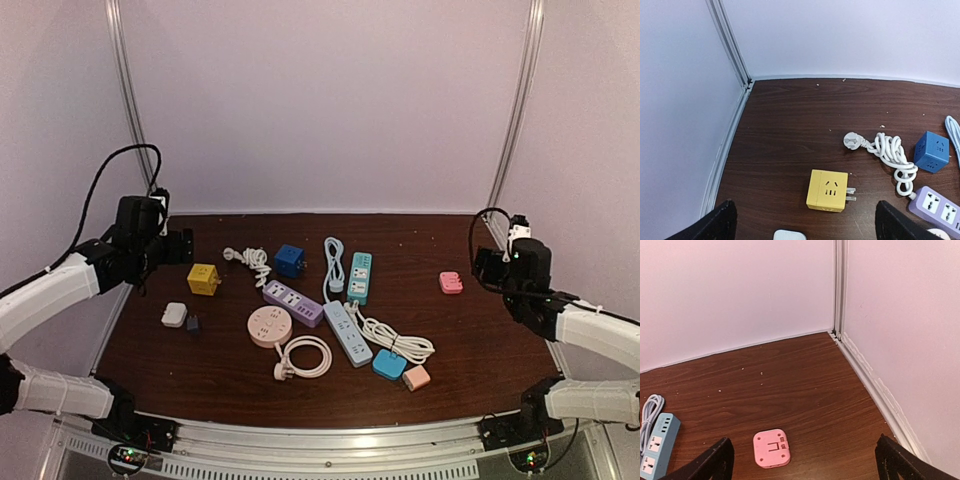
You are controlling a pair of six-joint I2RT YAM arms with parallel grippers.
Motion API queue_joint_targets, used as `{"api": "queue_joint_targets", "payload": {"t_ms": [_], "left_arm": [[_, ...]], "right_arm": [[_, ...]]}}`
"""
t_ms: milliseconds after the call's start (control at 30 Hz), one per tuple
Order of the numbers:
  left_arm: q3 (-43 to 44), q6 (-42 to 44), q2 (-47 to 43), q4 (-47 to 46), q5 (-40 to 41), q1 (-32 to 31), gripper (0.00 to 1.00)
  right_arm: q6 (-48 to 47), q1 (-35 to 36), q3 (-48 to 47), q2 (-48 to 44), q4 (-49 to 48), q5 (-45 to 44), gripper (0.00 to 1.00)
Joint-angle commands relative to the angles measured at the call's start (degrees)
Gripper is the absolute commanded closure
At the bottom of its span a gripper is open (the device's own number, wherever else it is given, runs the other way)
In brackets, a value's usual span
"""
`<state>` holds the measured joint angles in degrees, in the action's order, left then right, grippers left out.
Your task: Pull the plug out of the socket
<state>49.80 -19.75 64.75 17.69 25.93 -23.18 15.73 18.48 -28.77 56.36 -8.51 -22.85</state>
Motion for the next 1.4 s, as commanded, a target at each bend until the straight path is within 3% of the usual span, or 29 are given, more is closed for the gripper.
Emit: {"api": "queue_joint_targets", "payload": {"t_ms": [0,167,267,367,467,633,767,933,1167,1367], "left_arm": [[-5.8,10.8,-2.5,-12.6,0.8,0.3,0.02],[-11.4,11.7,-5.2,-21.2,-2.1,0.6,0.02],[-13.1,12.2,-5.2,-23.9,-1.8,1.0,0.02],[-14.1,12.8,-4.2,-26.1,-1.5,1.2,0.02],[-14.1,11.8,-2.3,-25.9,1.3,1.8,0.02],[-17.1,10.6,-1.6,-29.3,0.5,4.8,0.02],[-21.2,12.5,-2.6,-36.3,0.5,6.6,0.02],[-26.7,15.2,-2.1,-44.7,7.4,8.5,0.02],[-30.9,14.5,2.8,-55.0,-1.3,16.5,0.02],[-32.1,16.9,11.6,-68.0,-3.4,16.9,0.02]], "right_arm": [[-11.1,-3.0,11.2,-3.6,-20.3,-7.4,0.0],[-10.3,-11.7,15.6,-2.5,-25.4,-2.5,0.0],[-11.2,-14.2,19.1,2.1,-35.7,-0.2,0.0],[-11.8,-15.5,21.1,11.3,-51.0,3.5,0.0],[-14.4,-15.8,15.4,19.1,-49.9,7.1,0.0],[-17.5,-17.4,13.2,32.1,-60.9,18.1,0.0],[-17.1,-19.5,13.9,32.8,-62.7,21.9,0.0],[-17.7,-19.8,13.0,32.8,-60.9,24.7,0.0],[-17.6,-19.8,12.8,32.8,-60.6,24.3,0.0],[-17.1,-19.8,12.4,33.0,-59.9,23.8,0.0]]}}
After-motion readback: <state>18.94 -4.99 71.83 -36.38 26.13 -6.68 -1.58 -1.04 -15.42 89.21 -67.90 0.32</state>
